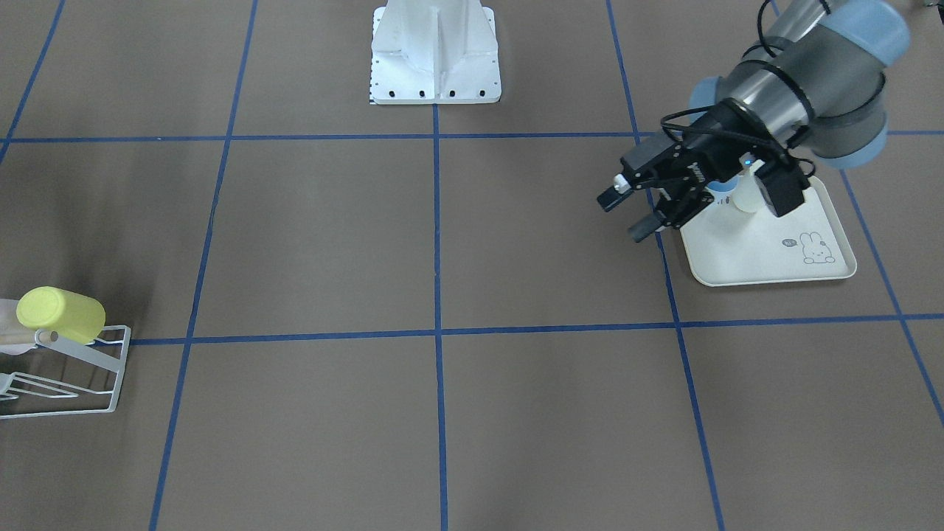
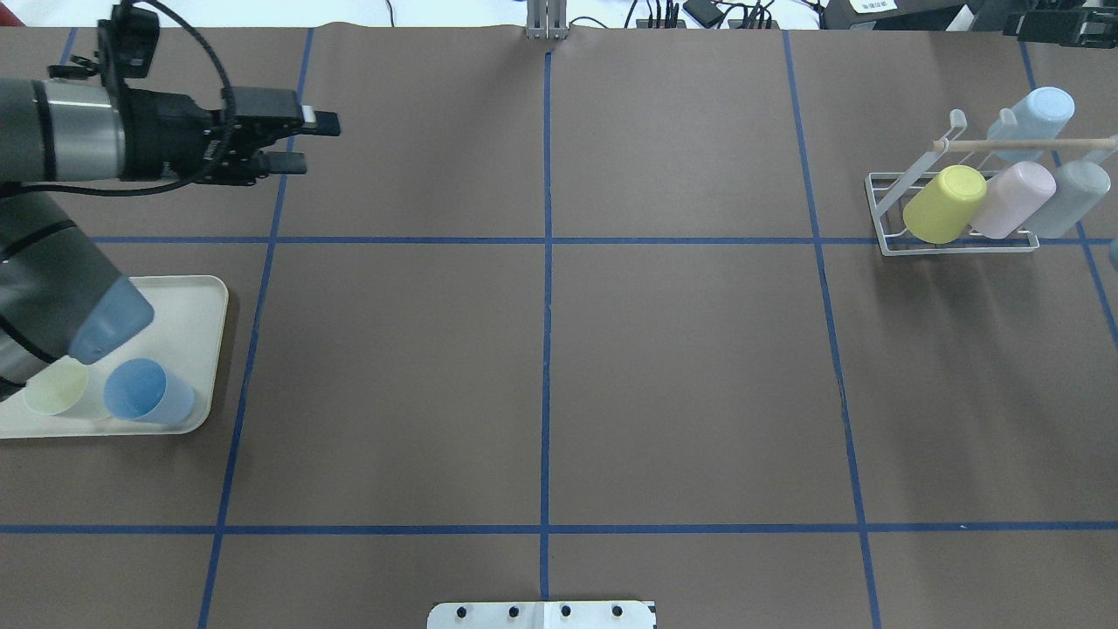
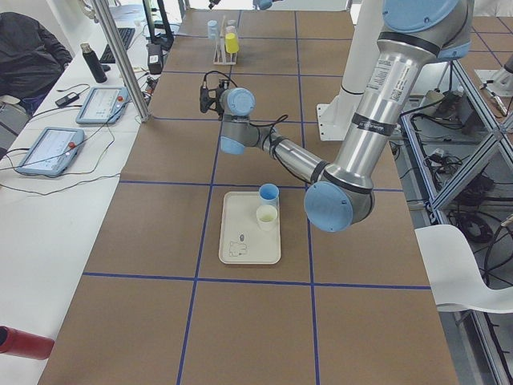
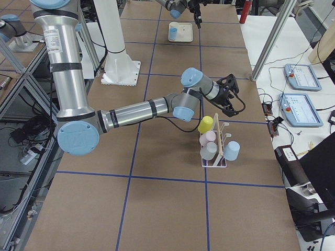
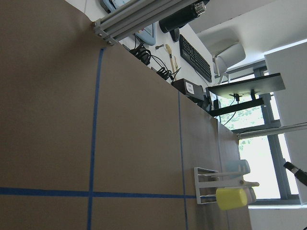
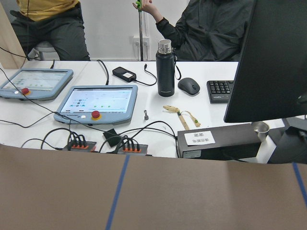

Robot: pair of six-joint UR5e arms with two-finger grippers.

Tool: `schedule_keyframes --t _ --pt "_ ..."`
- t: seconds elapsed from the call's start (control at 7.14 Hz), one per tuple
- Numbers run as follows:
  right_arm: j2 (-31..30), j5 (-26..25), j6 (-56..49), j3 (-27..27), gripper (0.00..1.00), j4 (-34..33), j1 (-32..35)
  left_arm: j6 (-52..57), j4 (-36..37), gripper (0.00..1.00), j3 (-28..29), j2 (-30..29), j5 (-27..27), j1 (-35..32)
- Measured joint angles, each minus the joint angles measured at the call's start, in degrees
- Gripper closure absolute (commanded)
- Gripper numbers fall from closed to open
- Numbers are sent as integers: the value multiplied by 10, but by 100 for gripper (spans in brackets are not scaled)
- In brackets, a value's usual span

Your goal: Transfer IKEA cup to right arm and place on rack

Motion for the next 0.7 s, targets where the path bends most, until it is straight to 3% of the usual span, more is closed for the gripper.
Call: schedule_keyframes --t 0.28,0.7 --pt "23 40 148 21 0 -1 -18 131 17 1 2 72 -59 -54" --pt "56 41 341 29 0 48 -89 295 86 1 0 139 -72 -80"
